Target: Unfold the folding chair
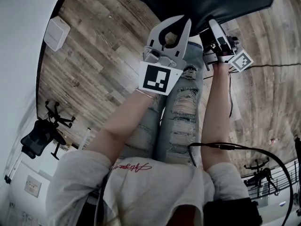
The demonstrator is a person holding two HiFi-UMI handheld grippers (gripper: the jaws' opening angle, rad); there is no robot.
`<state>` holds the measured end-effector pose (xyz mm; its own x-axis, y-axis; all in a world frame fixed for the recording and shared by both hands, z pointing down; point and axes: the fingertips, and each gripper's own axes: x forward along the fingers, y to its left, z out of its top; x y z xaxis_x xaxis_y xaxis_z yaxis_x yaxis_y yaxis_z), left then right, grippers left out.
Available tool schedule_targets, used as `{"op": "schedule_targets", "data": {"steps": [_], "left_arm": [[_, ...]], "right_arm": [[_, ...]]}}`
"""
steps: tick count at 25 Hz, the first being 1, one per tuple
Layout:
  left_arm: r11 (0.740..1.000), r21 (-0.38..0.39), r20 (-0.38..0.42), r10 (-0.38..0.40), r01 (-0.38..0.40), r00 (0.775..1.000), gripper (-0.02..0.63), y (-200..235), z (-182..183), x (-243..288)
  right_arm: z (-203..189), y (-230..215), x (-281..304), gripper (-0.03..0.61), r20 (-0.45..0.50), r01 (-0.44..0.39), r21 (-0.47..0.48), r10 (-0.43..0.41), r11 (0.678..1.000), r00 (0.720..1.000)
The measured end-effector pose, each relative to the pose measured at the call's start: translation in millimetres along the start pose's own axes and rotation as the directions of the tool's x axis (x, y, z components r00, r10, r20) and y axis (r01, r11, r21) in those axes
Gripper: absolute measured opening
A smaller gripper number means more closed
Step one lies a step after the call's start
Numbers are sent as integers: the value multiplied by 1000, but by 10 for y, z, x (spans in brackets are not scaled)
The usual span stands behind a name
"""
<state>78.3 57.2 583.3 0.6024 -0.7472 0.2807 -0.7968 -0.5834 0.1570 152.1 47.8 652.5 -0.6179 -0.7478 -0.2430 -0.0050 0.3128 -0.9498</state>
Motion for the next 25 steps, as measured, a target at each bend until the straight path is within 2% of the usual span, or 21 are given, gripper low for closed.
{"op": "schedule_targets", "data": {"steps": [2,3,5,7,9,14,18,23,25], "left_arm": [[1000,-9,1,2,-2,1000,15,10,22,5],[1000,-13,4,3,-3,1000,15,12,35,10],[1000,-18,7,0,0,1000,15,5,52,18],[1000,-13,6,-7,7,1000,15,-1,60,34],[1000,-6,5,-11,11,1000,15,-9,70,37],[1000,5,0,-8,8,1000,15,8,88,19],[1000,8,-7,-17,17,1000,15,-19,49,-8],[999,-2,-12,-40,40,999,15,-55,6,1],[997,34,-6,-62,62,998,15,-100,18,41]], "right_arm": [[-4,17,33,213,-13,25,-25,-25,999,1000],[3,33,58,213,7,12,-15,-12,1000,1000],[49,73,172,213,78,-42,9,41,999,996],[129,55,276,215,163,-51,-3,51,999,985],[166,38,247,168,207,-54,-6,54,999,977],[125,62,181,147,126,-88,31,84,996,989],[45,99,126,132,35,-142,75,140,987,990],[-16,104,-22,130,-4,-108,101,109,989,994],[-10,123,-53,132,13,-103,80,102,991,995]]}}
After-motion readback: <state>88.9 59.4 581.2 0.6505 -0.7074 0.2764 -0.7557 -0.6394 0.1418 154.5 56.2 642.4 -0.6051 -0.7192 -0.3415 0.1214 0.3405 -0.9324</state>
